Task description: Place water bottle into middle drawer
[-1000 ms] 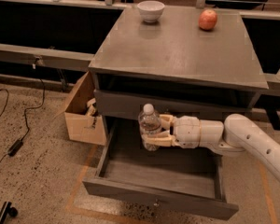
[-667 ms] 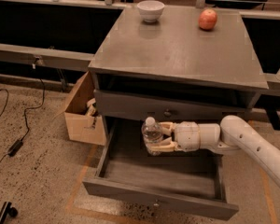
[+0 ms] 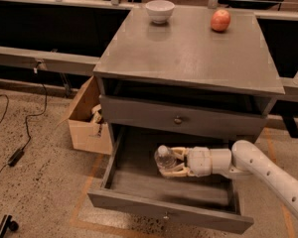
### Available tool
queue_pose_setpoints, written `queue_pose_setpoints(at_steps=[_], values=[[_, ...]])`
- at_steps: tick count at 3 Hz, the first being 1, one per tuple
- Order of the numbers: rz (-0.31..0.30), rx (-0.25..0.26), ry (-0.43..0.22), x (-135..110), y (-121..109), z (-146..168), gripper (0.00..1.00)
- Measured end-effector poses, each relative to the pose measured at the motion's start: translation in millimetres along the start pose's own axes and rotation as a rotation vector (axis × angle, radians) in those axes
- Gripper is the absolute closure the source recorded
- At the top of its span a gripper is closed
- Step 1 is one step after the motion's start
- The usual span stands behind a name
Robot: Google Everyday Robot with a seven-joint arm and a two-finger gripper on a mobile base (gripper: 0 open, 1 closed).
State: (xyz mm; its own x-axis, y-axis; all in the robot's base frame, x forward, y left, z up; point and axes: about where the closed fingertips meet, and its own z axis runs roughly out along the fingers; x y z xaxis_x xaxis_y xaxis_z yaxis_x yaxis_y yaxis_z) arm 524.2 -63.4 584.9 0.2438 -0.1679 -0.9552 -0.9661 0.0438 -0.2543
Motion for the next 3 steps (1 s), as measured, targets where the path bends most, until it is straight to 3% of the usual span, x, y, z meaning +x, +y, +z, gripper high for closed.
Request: queue_pose_setpoints(at_steps=[2, 3], values=[[0.014, 0.092, 0.105, 53, 7, 9, 1.0], [0.035, 0.114, 0.088, 76, -4, 27, 1.0]])
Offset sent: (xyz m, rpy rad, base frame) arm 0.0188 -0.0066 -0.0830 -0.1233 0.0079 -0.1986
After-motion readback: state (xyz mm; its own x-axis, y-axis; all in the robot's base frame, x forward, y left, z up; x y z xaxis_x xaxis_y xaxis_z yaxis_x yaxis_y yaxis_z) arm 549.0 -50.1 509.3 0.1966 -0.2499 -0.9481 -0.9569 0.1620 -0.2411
